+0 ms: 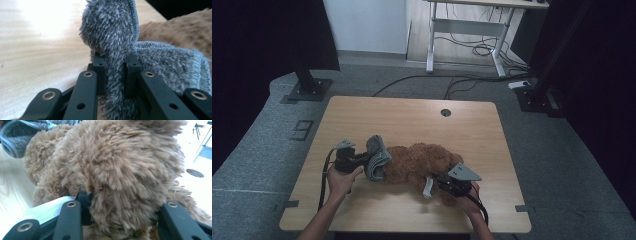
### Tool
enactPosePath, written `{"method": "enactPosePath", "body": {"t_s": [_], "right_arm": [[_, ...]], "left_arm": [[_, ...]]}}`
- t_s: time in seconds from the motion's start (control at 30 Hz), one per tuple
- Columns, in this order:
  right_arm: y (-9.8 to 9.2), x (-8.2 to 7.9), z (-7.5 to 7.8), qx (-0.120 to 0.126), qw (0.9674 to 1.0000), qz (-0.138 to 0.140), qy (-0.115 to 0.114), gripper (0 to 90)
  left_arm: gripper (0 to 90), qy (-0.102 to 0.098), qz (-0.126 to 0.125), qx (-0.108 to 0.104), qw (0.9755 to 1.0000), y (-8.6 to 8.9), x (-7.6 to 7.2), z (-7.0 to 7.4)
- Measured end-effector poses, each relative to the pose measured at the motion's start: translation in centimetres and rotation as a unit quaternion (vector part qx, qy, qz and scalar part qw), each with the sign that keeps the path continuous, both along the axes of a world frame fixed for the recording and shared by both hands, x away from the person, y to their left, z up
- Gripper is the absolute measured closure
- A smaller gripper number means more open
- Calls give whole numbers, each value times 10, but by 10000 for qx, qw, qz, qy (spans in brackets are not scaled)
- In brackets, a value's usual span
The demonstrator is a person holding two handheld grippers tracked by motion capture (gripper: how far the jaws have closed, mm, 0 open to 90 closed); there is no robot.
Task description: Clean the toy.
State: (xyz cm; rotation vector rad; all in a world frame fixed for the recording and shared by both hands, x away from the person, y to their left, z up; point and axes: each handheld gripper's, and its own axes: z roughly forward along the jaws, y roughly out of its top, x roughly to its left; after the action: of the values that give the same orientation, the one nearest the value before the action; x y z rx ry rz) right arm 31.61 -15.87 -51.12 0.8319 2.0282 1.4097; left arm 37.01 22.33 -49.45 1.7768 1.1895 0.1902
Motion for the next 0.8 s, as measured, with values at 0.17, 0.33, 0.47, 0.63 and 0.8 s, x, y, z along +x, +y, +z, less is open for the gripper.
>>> {"method": "enactPosePath", "body": {"t_s": [0.17,0.33,0.47,0.63,0.8], "right_arm": [[-1,0,-1,22,10000,22,36,543],[-3,0,-1,29,10000,42,63,540],[-4,1,-2,45,9999,64,80,537],[-3,1,-2,35,9999,80,60,533],[-4,2,-3,44,9999,71,73,529]], "left_arm": [[755,326,9,238,9992,1,4,-21],[757,189,36,135,9997,0,5,-9],[758,-263,-138,-68,9995,-13,4,28],[758,-550,-653,-148,9962,-60,7,63],[757,-613,-1249,-96,9902,-120,5,70]]}}
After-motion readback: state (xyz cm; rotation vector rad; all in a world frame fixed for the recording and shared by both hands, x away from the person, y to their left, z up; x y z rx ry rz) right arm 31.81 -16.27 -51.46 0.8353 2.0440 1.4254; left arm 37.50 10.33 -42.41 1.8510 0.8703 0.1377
